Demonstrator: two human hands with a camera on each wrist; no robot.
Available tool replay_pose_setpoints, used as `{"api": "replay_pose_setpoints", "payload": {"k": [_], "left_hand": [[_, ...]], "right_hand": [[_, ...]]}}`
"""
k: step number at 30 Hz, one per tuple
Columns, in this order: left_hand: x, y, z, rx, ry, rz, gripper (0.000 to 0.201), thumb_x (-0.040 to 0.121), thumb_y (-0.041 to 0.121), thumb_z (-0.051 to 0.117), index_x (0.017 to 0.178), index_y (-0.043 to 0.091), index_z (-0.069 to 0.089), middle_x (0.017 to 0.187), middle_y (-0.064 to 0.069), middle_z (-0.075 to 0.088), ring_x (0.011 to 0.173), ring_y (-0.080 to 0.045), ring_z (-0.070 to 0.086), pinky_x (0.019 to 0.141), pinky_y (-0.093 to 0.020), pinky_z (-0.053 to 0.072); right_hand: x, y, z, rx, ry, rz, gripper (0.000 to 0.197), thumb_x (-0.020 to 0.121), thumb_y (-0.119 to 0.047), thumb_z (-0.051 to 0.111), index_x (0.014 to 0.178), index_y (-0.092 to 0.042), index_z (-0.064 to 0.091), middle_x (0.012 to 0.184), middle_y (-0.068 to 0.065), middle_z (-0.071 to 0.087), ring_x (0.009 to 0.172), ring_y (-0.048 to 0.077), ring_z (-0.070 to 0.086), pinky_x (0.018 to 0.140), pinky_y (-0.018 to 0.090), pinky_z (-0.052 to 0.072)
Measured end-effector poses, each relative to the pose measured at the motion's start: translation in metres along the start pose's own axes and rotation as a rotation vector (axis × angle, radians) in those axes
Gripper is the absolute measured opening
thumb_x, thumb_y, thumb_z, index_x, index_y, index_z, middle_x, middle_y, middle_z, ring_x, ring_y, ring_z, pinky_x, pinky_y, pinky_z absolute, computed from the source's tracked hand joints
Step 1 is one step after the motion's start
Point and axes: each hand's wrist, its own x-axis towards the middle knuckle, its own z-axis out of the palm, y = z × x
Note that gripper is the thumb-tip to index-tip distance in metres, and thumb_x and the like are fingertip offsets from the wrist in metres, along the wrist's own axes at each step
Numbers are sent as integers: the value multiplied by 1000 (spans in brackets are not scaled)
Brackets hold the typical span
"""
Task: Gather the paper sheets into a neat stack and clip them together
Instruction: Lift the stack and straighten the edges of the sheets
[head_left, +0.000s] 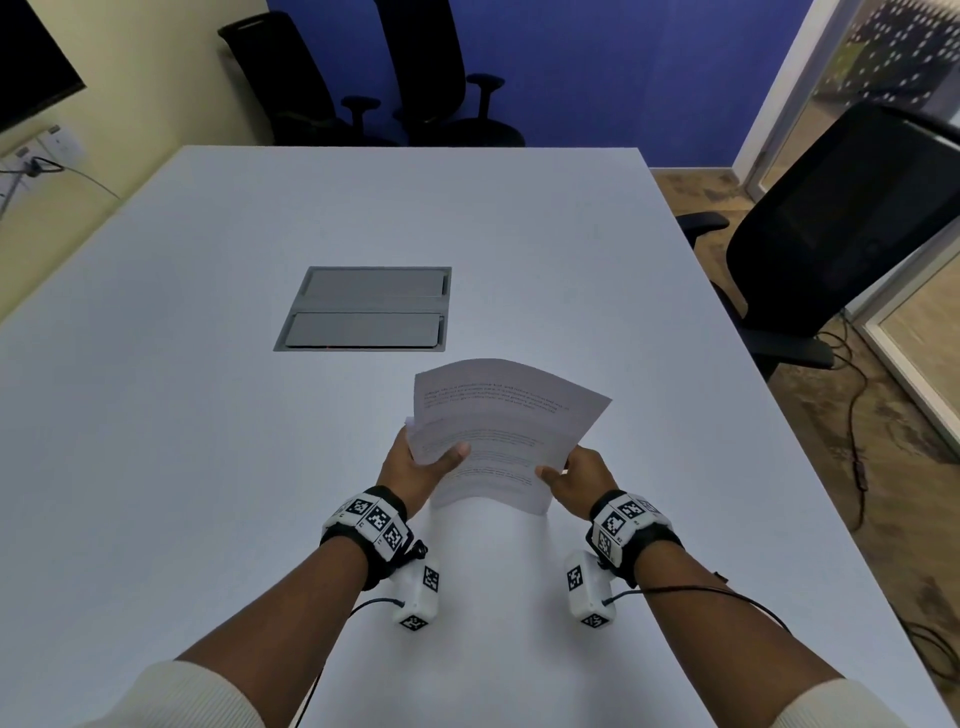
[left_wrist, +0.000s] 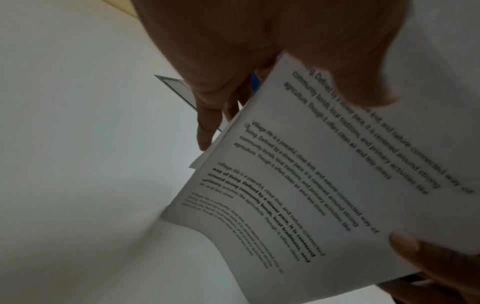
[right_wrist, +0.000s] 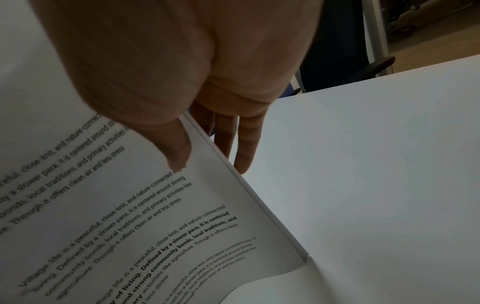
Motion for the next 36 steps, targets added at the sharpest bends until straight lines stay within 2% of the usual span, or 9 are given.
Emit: {"api": "replay_pose_setpoints", "payload": {"k": [4,7,9,12,16,21,25,30,36], "left_hand": [[1,21,4,-246,64,-45,86,57,68,76,124,18,54,119,-7,69,103,-21,69,88,-42,57],[2,42,5,-226,122,-8,74,70,66,63,119,11,56,110,-5,70,90,-16,70,68,-23,55],[2,56,6,-187,152,41,72,71,69,57,116,12,59,105,-3,71,88,-14,69,62,-16,50],[5,71,5,-219,217,53,73,71,71,55,108,8,59,99,-5,71,86,-19,68,67,-23,50],[10,86,4,-256,236,28,92,61,86,52,107,7,61,93,-5,70,81,-20,68,69,-32,51],[11,87,7,-243,241,-13,65,74,70,57,104,14,69,94,-1,74,80,-15,69,63,-23,47],[14,80,8,-232,254,-10,54,82,55,59,106,7,66,90,0,69,79,-14,64,63,-23,43],[19,69,8,-231,259,-21,29,83,30,67,103,9,64,89,2,66,81,-17,62,64,-24,45],[17,48,4,-101,240,-49,36,74,38,71,105,20,63,105,-3,65,98,-20,63,71,-25,45]], "right_hand": [[5,1,1,-11,16,29,35,88,-17,58,120,-4,57,123,13,63,107,26,61,80,22,44],[6,0,2,-20,23,19,33,88,-16,57,119,-5,58,120,13,65,105,27,62,79,22,44],[5,-2,1,-16,30,-7,32,88,-15,56,118,-7,59,119,12,65,103,26,62,79,22,45],[4,-3,0,-16,43,-25,32,87,-14,55,118,-8,60,117,12,66,95,23,62,78,23,46],[4,-3,0,-18,47,-36,31,87,-14,55,117,-8,61,116,12,67,92,22,61,78,24,47],[2,-2,0,-10,43,-25,31,86,-13,57,116,-8,61,113,14,67,91,23,62,76,26,49],[2,1,0,-2,46,-23,29,85,-11,57,113,-7,62,111,14,68,84,19,58,75,26,49],[3,5,2,-11,17,-8,31,85,-11,57,115,-7,61,114,14,66,95,25,62,82,31,52],[3,8,5,-58,-25,22,35,84,-13,57,119,-7,57,117,16,64,103,30,62,82,30,50]]}}
